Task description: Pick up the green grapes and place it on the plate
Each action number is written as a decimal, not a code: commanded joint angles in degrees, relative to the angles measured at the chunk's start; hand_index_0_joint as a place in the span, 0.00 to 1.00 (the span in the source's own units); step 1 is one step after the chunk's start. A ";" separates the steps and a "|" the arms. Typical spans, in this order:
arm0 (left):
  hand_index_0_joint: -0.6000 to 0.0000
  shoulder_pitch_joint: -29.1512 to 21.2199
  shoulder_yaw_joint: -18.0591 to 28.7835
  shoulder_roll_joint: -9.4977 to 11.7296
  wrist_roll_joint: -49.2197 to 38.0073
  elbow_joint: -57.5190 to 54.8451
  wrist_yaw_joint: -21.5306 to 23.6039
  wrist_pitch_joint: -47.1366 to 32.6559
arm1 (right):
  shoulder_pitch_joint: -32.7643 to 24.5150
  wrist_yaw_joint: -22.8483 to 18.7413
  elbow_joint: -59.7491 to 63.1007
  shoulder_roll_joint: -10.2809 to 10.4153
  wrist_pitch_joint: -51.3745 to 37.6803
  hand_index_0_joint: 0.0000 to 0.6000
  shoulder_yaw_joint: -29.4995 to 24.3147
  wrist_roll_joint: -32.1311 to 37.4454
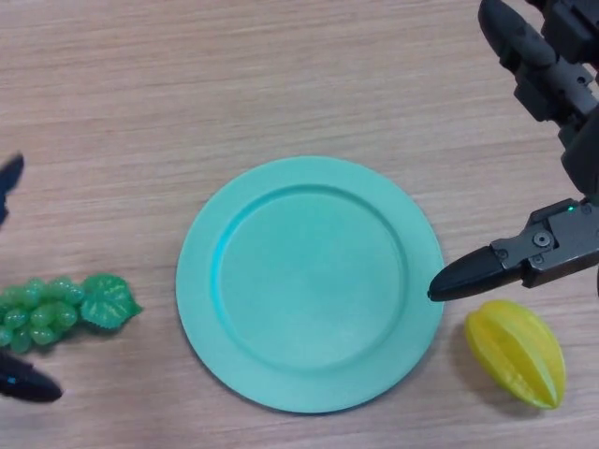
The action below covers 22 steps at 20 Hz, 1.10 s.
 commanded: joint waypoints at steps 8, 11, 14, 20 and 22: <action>1.00 -2.46 0.57 7.98 15.71 11.49 10.40 -13.06 | -2.54 -3.30 -2.35 -1.39 -7.52 0.00 -3.70 1.46; 0.50 -2.29 0.60 8.48 17.28 12.07 11.20 -14.28 | -2.55 -3.37 -2.35 -1.62 -7.50 0.00 -4.03 1.74; 0.00 -1.89 1.67 10.33 22.44 13.10 13.99 -19.90 | -2.40 -3.90 -2.40 -2.05 -7.28 0.00 -4.54 2.49; 0.00 -0.94 3.36 10.97 24.93 12.75 14.67 -24.53 | -1.95 -5.04 -2.49 -2.40 -7.45 0.00 -5.64 4.20; 0.00 -0.96 4.59 10.21 21.39 10.71 10.70 -23.90 | -1.97 -5.82 -2.33 -2.51 -7.49 0.00 -6.02 4.93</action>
